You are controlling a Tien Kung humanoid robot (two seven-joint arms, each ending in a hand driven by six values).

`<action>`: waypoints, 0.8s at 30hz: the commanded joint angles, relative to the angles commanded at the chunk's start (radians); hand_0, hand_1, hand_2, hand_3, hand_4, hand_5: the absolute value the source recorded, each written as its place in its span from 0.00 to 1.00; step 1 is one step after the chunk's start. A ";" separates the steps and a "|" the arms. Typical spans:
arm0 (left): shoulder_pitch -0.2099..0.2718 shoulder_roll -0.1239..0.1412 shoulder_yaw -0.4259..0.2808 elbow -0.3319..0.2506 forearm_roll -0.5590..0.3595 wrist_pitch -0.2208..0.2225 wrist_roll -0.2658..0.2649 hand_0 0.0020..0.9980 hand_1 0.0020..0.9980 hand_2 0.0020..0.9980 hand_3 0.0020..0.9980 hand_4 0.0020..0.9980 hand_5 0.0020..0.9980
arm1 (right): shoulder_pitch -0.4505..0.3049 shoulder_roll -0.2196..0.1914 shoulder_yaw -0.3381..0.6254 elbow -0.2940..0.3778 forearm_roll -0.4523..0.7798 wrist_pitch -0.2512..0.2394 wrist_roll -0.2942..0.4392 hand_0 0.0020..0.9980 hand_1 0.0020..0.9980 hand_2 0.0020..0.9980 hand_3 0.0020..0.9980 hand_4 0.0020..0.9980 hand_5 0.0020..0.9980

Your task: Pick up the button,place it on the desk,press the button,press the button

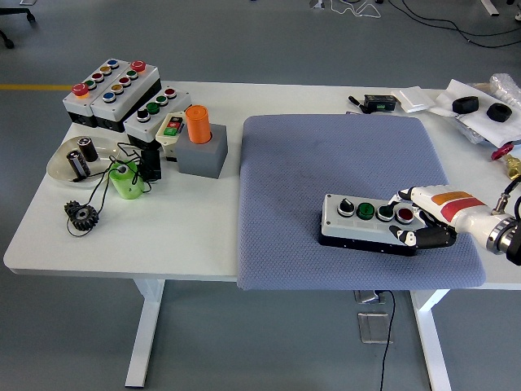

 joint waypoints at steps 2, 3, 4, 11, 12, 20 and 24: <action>0.000 0.000 -0.002 0.000 0.002 0.000 0.001 0.65 0.70 0.69 0.50 0.31 1.00 | 0.002 0.000 -0.002 0.001 0.000 0.000 0.000 0.15 0.00 0.04 0.68 0.61 0.45; 0.000 0.000 -0.002 0.000 0.002 0.000 0.001 0.65 0.70 0.69 0.50 0.31 1.00 | 0.002 0.000 0.000 0.004 -0.001 -0.002 0.000 0.15 0.00 0.04 0.68 0.61 0.45; -0.001 0.000 -0.001 0.000 0.001 0.000 0.000 0.65 0.70 0.69 0.50 0.31 1.00 | 0.000 0.000 0.010 0.011 -0.002 -0.005 0.002 0.15 0.00 0.04 0.68 0.61 0.45; -0.001 0.000 -0.001 0.000 0.000 0.000 0.000 0.65 0.70 0.69 0.50 0.31 1.00 | -0.017 -0.007 0.083 0.039 0.026 -0.043 0.012 0.15 0.00 0.05 0.68 0.60 0.45; -0.001 0.000 0.000 0.000 0.000 0.000 0.000 0.65 0.70 0.69 0.50 0.31 1.00 | -0.019 -0.007 0.093 0.040 0.036 -0.051 0.012 0.28 0.00 0.14 0.70 0.61 0.46; 0.000 0.000 -0.002 0.000 0.004 0.000 0.001 0.65 0.70 0.69 0.50 0.31 1.00 | -0.067 0.003 0.213 -0.004 0.313 -0.141 0.016 0.68 0.54 0.63 0.82 0.61 0.53; 0.001 -0.001 -0.008 0.000 0.011 0.001 0.002 0.65 0.70 0.69 0.50 0.32 1.00 | -0.088 0.012 0.252 -0.040 0.482 -0.212 0.073 0.77 0.71 0.81 0.85 0.60 0.51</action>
